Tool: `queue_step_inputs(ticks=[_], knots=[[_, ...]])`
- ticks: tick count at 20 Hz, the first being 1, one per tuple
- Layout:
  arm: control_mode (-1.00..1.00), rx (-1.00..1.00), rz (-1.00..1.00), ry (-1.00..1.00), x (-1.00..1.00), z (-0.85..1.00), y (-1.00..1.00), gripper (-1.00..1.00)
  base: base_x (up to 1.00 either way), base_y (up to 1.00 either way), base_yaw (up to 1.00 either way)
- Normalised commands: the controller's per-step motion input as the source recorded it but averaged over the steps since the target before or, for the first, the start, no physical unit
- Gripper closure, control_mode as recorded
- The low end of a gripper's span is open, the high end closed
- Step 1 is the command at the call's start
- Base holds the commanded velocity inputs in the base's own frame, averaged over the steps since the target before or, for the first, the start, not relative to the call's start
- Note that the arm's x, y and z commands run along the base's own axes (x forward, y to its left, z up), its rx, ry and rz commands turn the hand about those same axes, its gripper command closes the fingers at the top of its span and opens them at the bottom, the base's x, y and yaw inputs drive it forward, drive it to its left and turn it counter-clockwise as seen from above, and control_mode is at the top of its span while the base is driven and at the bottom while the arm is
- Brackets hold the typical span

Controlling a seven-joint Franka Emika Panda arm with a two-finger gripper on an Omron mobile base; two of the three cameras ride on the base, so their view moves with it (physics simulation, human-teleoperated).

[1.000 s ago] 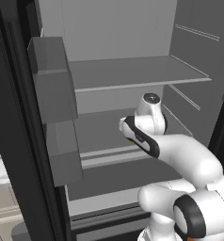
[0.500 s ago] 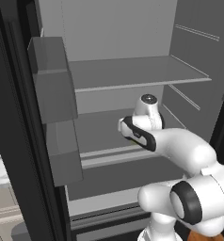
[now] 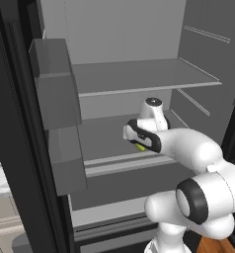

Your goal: Retrieve a lemon from the fridge and place it on the cutting board with the fish.

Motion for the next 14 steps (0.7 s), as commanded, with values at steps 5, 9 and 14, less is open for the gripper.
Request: queue_step_inputs(ticks=[5, 9, 14], knots=[[-1.00, 0.00, 0.00, 0.03, 0.08, -0.12, 0.00, -1.00, 0.00, 0.00, 0.00], [-1.00, 0.00, 0.00, 0.04, 0.01, -0.13, 0.00, -1.00, 0.00, 0.00, 0.00], [-1.00, 0.00, 0.00, 0.05, 0.00, -0.08, 0.00, -1.00, 0.00, 0.00, 0.00]])
